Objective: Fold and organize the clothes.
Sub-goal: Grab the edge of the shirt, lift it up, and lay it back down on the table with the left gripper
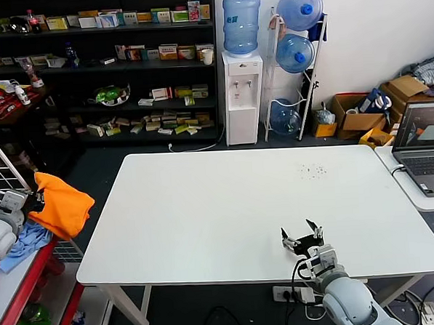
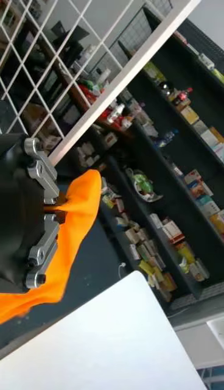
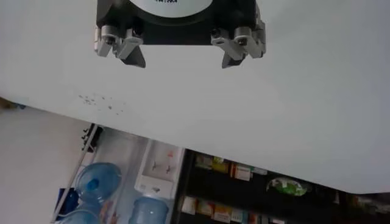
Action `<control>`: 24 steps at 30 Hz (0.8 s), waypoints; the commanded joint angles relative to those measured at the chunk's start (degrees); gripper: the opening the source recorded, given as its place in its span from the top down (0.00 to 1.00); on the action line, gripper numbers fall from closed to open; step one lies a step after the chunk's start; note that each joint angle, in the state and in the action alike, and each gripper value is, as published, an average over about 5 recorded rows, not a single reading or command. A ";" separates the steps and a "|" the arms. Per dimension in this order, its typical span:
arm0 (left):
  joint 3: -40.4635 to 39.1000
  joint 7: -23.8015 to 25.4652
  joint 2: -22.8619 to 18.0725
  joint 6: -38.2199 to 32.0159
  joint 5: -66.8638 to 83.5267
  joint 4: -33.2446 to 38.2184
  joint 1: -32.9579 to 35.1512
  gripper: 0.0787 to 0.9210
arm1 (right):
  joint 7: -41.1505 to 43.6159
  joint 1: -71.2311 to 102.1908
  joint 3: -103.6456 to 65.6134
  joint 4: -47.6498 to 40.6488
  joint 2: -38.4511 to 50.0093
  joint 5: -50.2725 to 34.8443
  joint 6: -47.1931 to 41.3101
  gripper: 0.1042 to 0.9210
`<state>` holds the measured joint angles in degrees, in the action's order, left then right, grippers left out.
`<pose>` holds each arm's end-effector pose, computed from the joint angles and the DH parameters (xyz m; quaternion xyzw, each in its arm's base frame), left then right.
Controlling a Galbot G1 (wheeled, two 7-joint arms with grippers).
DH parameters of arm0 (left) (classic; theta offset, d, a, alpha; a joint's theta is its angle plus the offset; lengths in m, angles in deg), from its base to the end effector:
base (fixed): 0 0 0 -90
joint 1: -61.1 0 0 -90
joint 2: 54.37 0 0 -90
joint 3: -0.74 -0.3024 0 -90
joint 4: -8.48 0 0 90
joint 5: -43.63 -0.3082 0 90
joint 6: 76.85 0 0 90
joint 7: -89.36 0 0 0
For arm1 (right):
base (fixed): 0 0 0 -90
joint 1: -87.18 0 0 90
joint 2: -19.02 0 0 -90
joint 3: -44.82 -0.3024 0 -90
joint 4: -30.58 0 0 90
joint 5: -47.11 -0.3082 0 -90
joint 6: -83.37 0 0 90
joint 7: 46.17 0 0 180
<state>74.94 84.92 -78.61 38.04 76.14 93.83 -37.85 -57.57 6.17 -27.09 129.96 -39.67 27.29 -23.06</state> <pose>0.3248 0.2642 -0.1621 0.0627 -0.9178 -0.3032 0.2486 0.2442 -0.0504 -0.3064 0.0743 -0.9699 0.1174 0.2000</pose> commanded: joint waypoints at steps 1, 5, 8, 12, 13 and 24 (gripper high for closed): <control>-1.95 -1.08 -0.86 0.87 -1.30 4.16 -0.59 0.93 | 0.10 0.76 -0.35 -0.03 -0.15 0.31 0.19 0.12; -2.71 -2.12 -4.59 1.92 0.18 6.40 0.27 0.93 | 0.07 1.24 -0.67 0.07 -0.28 0.61 0.25 0.12; -3.20 -3.23 -7.68 2.77 1.49 8.15 1.08 0.93 | 0.03 1.47 -0.61 0.15 -0.42 0.89 0.18 0.12; -3.44 -6.08 -11.24 4.46 6.45 11.29 1.94 0.93 | 0.01 1.56 -0.67 -0.18 -0.39 1.08 0.15 0.12; -3.43 -7.10 -11.90 4.95 8.13 12.32 2.10 0.93 | 0.02 1.57 -0.73 -0.34 -0.39 1.14 0.16 0.12; -4.94 -17.70 -22.16 7.31 21.53 18.65 2.24 0.93 | 0.08 1.75 -1.61 -1.31 -0.15 1.67 0.20 0.12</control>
<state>71.21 75.37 -90.53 43.61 86.93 106.76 -35.83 -57.47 7.72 -28.36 129.10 -39.88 28.84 -22.83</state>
